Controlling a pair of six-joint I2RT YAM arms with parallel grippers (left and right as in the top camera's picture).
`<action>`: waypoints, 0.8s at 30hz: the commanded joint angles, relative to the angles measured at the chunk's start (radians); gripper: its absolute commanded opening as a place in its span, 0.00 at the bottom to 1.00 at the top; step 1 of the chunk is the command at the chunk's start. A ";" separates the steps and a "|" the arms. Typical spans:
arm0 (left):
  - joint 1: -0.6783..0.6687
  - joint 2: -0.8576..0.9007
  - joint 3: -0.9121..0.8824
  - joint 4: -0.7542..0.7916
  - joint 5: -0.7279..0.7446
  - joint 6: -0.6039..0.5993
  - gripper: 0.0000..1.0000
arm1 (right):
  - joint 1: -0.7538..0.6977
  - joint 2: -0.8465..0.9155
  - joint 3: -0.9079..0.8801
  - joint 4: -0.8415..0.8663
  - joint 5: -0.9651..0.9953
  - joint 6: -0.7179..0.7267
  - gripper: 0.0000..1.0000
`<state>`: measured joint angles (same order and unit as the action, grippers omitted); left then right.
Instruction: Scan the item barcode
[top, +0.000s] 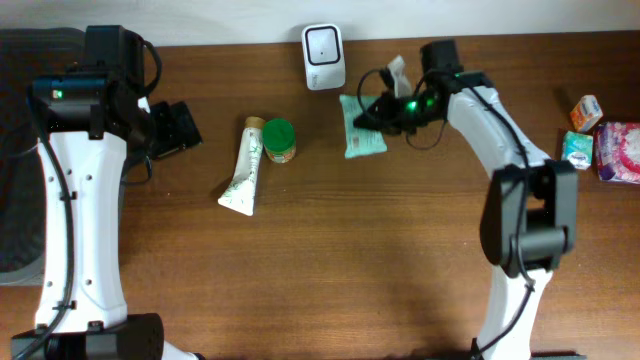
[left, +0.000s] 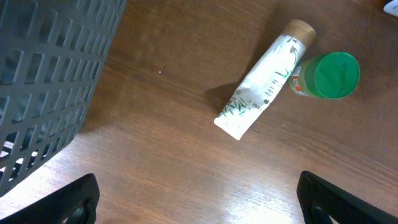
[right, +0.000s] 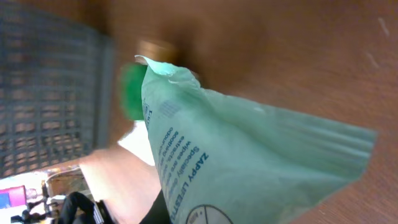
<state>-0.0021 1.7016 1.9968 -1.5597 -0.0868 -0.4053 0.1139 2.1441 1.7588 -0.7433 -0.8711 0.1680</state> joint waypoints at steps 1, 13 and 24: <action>0.007 -0.018 0.000 -0.001 -0.008 -0.005 0.99 | -0.003 -0.137 0.034 0.031 -0.132 -0.065 0.04; 0.007 -0.018 0.000 -0.001 -0.008 -0.005 0.99 | 0.046 -0.203 0.036 0.054 -0.200 -0.061 0.04; 0.007 -0.018 0.000 -0.001 -0.008 -0.005 0.99 | 0.101 -0.206 0.037 0.172 -0.058 0.114 0.04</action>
<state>-0.0021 1.7016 1.9968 -1.5597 -0.0868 -0.4053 0.2142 1.9808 1.7710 -0.5720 -0.9310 0.2619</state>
